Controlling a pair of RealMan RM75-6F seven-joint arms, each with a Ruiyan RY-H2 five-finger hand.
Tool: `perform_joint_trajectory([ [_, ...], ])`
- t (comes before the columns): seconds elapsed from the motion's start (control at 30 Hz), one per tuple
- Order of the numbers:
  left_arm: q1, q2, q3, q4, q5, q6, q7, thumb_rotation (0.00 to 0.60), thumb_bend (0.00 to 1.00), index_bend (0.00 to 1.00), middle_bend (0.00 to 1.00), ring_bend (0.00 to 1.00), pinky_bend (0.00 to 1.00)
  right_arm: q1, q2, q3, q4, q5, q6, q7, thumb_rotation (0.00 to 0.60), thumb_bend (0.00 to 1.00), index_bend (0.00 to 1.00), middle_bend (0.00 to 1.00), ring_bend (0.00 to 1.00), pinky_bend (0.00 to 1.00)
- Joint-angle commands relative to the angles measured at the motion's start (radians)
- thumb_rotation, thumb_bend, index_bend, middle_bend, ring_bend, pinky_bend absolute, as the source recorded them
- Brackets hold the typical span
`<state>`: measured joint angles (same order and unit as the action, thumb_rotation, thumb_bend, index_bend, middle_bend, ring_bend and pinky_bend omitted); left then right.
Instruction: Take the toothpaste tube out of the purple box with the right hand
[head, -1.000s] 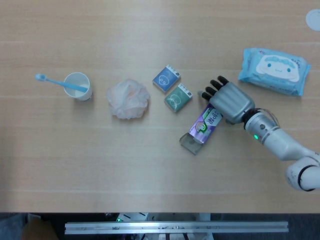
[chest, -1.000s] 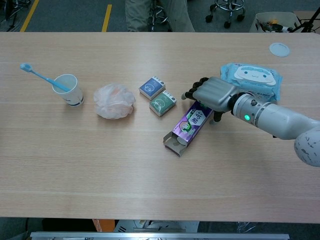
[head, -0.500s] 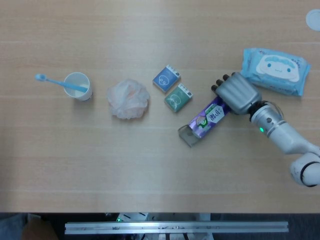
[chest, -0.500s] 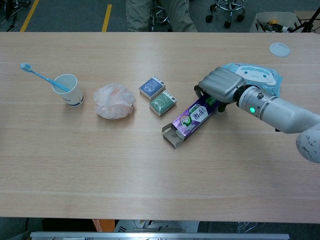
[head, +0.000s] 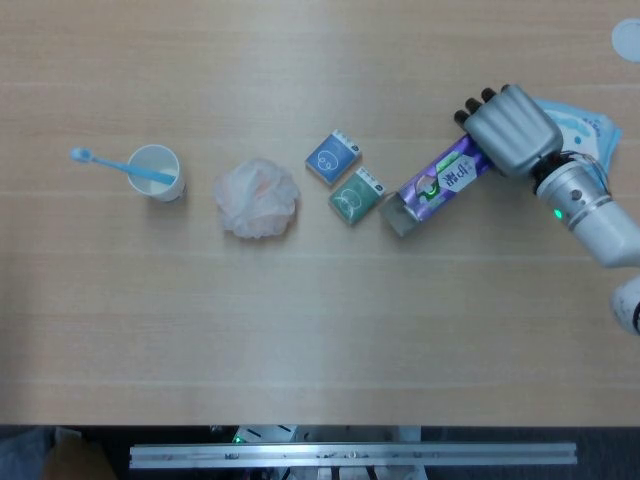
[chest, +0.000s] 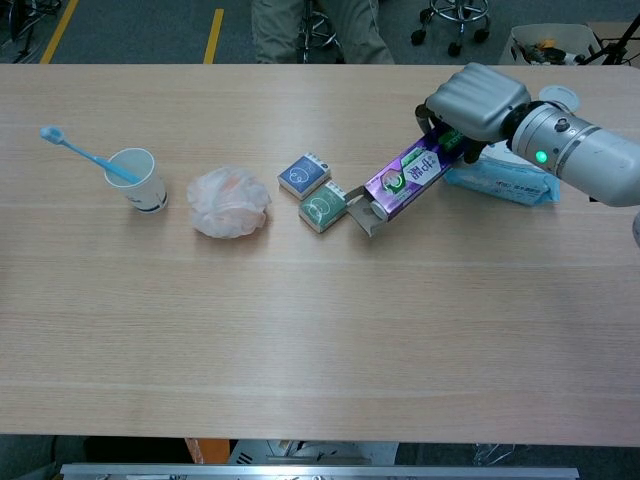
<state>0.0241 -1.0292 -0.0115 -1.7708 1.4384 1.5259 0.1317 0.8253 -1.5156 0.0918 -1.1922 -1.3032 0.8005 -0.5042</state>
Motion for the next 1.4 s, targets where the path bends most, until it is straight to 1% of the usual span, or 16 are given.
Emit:
perform_joint_trajectory([
  [0.03,-0.002,0.001,-0.001,-0.005,0.003,-0.001,0.005,0.6,0.32,0.0,0.0,0.0,0.05,0.027,0.033,-0.01,-0.017,-0.022,-0.018,-0.065,0.6,0.16,0.53,0.49,0.43,0.59],
  [0.17,-0.003,0.002,-0.003,-0.009,0.002,0.0,0.009,0.6,0.32,0.0,0.0,0.0,0.05,0.045,0.061,-0.012,-0.046,-0.023,-0.026,-0.124,0.6,0.16,0.53,0.49,0.43,0.59],
  [0.3,-0.005,-0.002,-0.002,-0.007,-0.001,-0.005,0.013,0.6,0.32,0.0,0.0,0.0,0.05,0.065,0.076,-0.025,-0.055,-0.035,-0.031,-0.213,0.6,0.16,0.53,0.49,0.43,0.59],
  [0.5,-0.004,-0.008,-0.002,0.0,-0.005,-0.007,0.01,0.6,0.32,0.0,0.0,0.0,0.05,0.076,0.087,-0.023,-0.076,-0.001,-0.038,-0.279,0.6,0.16,0.53,0.49,0.43,0.59],
  [0.73,-0.007,-0.007,-0.002,0.006,-0.005,-0.011,0.004,0.6,0.32,0.0,0.0,0.0,0.05,0.063,0.102,-0.016,-0.068,0.055,-0.027,-0.284,0.6,0.16,0.53,0.49,0.43,0.59],
  [0.83,-0.009,-0.01,-0.003,0.007,-0.006,-0.014,0.004,0.6,0.32,0.0,0.0,0.0,0.05,0.05,0.098,-0.001,-0.079,0.089,-0.013,-0.25,0.6,0.16,0.53,0.49,0.43,0.59],
  [0.93,-0.012,-0.013,-0.003,0.006,-0.005,-0.019,0.007,0.6,0.32,0.0,0.0,0.0,0.05,0.043,0.083,0.005,-0.09,0.096,0.004,-0.221,0.6,0.16,0.53,0.49,0.43,0.58],
  [1.03,-0.014,-0.012,-0.003,0.002,0.001,-0.017,0.012,0.6,0.32,0.0,0.0,0.0,0.05,0.043,0.058,0.005,-0.084,0.113,0.006,-0.226,0.6,0.16,0.53,0.47,0.41,0.55],
  [1.1,-0.011,-0.01,-0.002,-0.001,0.002,-0.012,0.014,0.6,0.32,0.0,0.0,0.0,0.05,0.045,0.04,0.005,-0.073,0.134,0.007,-0.248,0.6,0.16,0.53,0.45,0.37,0.5],
  [1.17,-0.007,-0.007,-0.001,-0.004,0.001,-0.006,0.015,0.6,0.32,0.0,0.0,0.0,0.05,0.046,0.017,0.009,-0.058,0.169,0.015,-0.282,0.6,0.16,0.49,0.41,0.31,0.43],
  [1.3,0.001,-0.004,0.002,-0.006,-0.003,0.002,0.015,0.6,0.32,0.0,0.0,0.0,0.05,0.048,-0.021,0.021,-0.036,0.237,0.032,-0.333,0.6,0.16,0.4,0.37,0.27,0.38],
  [1.37,0.003,-0.003,0.002,-0.006,-0.004,0.003,0.014,0.6,0.32,0.0,0.0,0.0,0.05,0.05,-0.036,0.022,-0.031,0.263,0.046,-0.366,0.6,0.15,0.34,0.34,0.23,0.34],
  [1.4,0.003,-0.003,0.002,-0.006,-0.005,0.003,0.014,0.6,0.32,0.0,0.0,0.0,0.05,0.05,-0.042,0.023,-0.03,0.273,0.052,-0.375,0.6,0.15,0.32,0.33,0.23,0.33],
])
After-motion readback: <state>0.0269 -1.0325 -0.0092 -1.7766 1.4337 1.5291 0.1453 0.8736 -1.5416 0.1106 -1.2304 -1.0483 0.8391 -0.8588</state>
